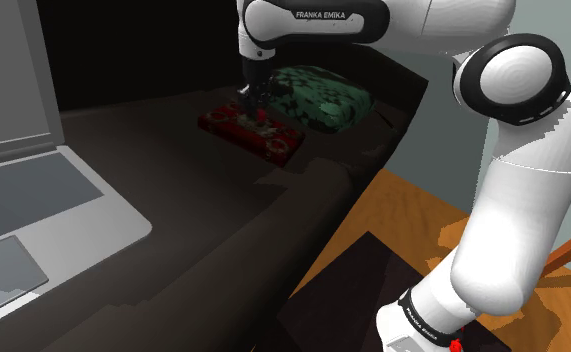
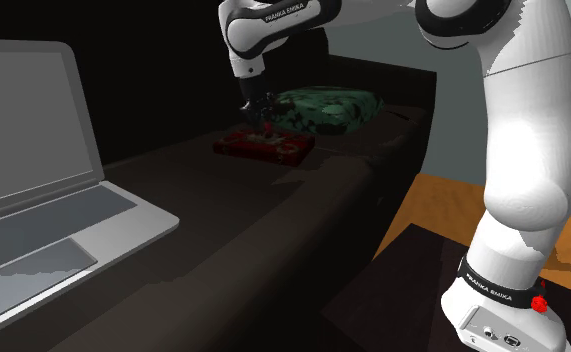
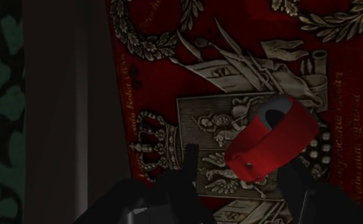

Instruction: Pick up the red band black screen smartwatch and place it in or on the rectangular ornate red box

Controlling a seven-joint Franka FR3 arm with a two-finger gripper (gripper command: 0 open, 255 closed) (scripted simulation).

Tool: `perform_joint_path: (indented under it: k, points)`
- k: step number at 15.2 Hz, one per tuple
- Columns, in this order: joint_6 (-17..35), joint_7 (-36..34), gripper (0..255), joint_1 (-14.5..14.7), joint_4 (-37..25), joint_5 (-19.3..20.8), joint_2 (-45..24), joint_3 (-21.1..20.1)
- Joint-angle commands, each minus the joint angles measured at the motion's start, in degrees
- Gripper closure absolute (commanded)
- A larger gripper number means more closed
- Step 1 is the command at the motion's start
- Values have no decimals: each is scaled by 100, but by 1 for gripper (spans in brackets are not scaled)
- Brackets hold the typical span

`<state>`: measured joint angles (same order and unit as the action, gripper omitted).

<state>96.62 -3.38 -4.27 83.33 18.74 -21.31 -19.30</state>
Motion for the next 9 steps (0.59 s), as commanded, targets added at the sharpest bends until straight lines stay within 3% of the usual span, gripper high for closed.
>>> perform_joint_path:
  k: [1, 5, 9]
  points:
    - [0, 0, 0, 0, 0, 0, 0, 0]
    - [0, 0, 0, 0, 0, 0, 0, 0]
    - [-788, 54, 0, 183, -933, 25, -155, -36]
